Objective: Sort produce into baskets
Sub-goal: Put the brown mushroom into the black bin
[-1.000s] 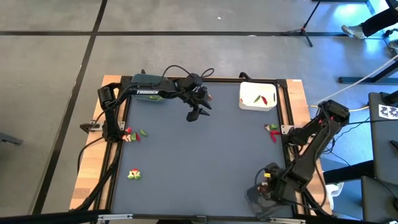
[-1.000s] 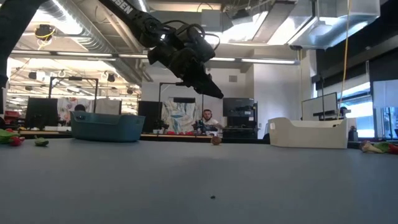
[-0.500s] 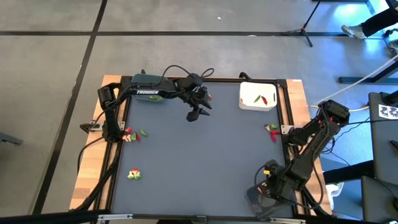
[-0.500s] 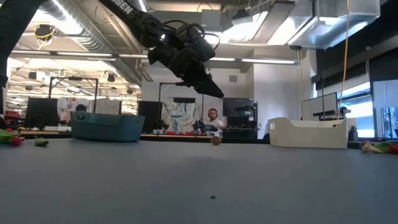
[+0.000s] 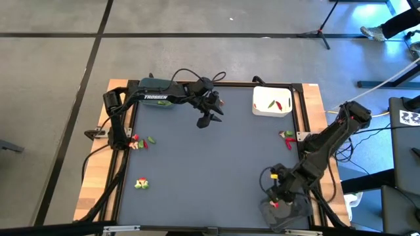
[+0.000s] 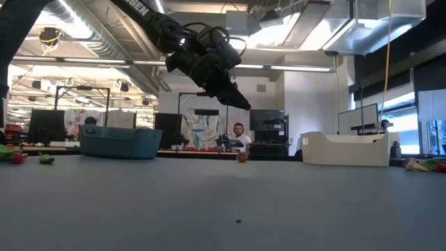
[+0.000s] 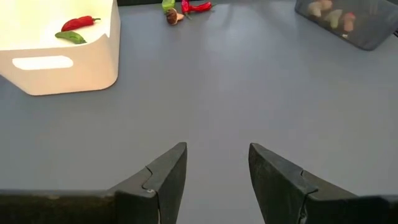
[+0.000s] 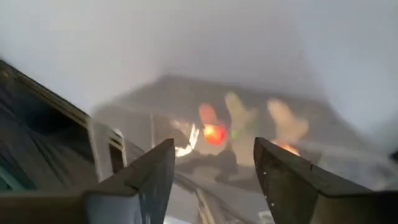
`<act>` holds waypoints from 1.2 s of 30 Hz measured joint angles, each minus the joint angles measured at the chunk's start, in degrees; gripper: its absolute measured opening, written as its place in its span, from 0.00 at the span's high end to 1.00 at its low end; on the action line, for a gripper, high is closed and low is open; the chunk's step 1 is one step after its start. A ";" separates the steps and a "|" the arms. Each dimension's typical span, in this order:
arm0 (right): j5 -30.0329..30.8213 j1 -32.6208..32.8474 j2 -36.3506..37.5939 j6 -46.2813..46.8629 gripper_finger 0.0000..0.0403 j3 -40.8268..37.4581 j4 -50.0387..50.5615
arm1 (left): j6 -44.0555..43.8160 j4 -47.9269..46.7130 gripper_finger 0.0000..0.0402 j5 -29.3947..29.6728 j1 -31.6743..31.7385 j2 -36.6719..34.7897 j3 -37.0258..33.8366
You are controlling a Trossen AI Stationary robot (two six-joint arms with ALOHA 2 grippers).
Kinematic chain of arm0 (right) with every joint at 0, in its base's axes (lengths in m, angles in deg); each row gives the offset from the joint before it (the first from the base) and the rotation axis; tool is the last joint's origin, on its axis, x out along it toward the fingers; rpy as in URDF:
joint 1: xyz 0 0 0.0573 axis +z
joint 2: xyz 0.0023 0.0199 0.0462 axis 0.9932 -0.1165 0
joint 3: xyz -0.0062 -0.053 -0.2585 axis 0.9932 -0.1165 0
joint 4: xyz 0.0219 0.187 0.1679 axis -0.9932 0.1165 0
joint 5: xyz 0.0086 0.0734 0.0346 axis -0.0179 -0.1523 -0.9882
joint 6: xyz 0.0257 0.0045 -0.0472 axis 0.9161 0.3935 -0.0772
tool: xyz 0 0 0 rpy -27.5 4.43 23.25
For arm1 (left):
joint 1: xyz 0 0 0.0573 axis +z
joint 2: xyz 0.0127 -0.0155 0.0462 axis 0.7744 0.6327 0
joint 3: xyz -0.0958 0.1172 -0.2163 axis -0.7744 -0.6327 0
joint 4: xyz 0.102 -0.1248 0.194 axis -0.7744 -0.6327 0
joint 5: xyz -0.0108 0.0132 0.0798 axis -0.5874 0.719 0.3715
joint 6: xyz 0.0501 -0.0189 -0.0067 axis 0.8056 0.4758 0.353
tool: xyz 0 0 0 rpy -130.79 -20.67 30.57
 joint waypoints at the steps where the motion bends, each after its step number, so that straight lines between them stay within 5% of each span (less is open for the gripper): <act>1: 0.37 -1.31 0.36 -1.77 0.45 0.26 0.82 | -0.02 -0.01 0.58 0.00 0.00 0.00 0.00; 14: 4.88 -18.34 1.01 -21.28 0.45 0.37 12.40 | -1.89 -0.58 0.58 0.00 0.00 0.02 0.00; 23: 16.03 -31.50 1.01 -26.94 0.45 0.37 26.77 | -2.17 -0.45 0.58 0.02 0.00 0.02 0.00; 36: 16.83 -51.38 0.98 -46.20 0.45 -5.85 23.71 | -2.22 -0.46 0.58 0.04 0.00 0.02 0.00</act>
